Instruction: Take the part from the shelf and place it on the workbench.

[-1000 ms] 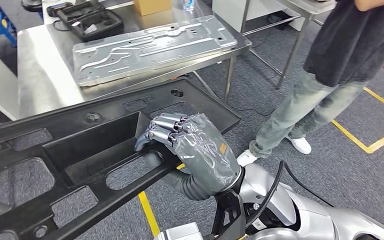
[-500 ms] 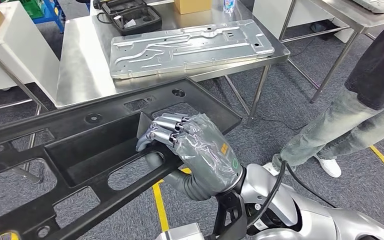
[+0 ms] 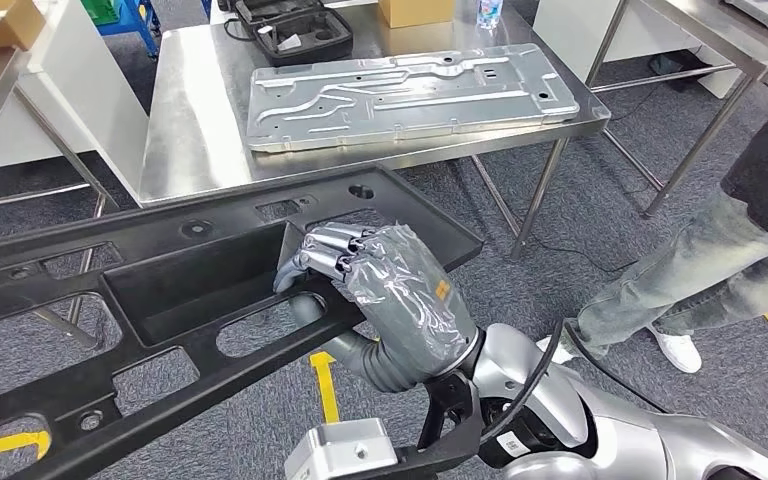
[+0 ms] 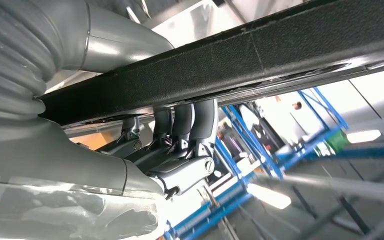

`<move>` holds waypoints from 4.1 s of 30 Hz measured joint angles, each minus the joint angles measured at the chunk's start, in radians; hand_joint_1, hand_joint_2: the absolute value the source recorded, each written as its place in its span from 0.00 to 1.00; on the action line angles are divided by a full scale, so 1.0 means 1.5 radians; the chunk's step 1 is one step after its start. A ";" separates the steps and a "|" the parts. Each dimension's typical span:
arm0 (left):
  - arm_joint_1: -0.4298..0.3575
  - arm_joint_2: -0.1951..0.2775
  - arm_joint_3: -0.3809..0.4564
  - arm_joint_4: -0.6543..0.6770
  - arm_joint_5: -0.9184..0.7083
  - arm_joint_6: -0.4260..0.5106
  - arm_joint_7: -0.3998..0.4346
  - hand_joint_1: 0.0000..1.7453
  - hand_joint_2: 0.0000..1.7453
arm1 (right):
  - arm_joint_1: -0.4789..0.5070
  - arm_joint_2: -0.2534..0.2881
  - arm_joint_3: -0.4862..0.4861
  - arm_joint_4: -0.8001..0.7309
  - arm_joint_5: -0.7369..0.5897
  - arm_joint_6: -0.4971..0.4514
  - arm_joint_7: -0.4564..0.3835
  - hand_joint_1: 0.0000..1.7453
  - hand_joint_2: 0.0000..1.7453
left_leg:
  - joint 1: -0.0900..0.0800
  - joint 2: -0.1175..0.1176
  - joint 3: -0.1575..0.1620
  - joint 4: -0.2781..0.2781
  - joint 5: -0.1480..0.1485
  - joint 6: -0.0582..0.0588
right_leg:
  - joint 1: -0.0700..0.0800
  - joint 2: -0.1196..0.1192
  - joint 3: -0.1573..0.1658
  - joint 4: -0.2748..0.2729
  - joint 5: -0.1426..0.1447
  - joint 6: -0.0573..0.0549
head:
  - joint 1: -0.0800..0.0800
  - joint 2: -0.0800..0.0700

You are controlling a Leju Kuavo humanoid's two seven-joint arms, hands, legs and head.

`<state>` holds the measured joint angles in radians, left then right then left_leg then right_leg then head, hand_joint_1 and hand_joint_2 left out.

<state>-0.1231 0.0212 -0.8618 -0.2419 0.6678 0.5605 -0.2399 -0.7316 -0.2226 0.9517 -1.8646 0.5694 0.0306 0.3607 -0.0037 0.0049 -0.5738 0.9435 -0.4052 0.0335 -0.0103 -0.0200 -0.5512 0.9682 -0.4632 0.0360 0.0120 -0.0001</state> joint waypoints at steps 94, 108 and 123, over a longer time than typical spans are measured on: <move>0.005 0.006 0.001 0.000 0.028 -0.078 -0.013 0.00 1.00 | -0.031 -0.017 0.031 0.035 -0.031 0.039 0.055 1.00 1.00 | 0.006 -0.007 0.034 -0.006 -0.020 0.013 | -0.002 0.011 -0.037 0.059 -0.004 0.012 | 0.001 0.000; 0.004 0.005 0.001 0.000 0.027 -0.078 -0.011 0.00 1.00 | -0.027 -0.020 0.031 0.036 -0.031 0.041 0.057 1.00 1.00 | 0.004 -0.010 0.058 0.035 -0.061 -0.010 | -0.001 0.012 -0.042 0.003 0.043 -0.014 | 0.001 0.000; 0.006 0.006 0.000 0.001 0.028 -0.077 -0.005 0.00 1.00 | -0.031 -0.018 0.031 0.041 -0.015 0.050 0.066 1.00 1.00 | 0.001 -0.006 -0.019 0.009 0.019 0.011 | 0.000 0.018 0.023 0.025 -0.018 0.004 | -0.003 0.000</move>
<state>-0.1134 0.0309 -0.8614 -0.2411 0.7092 0.4447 -0.2480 -0.7775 -0.2494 0.9977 -1.8030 0.5468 0.1053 0.4593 -0.0016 -0.0046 -0.6019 0.9566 -0.3773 0.0496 -0.0104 0.0075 -0.5164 1.0055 -0.4903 0.0414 0.0072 0.0000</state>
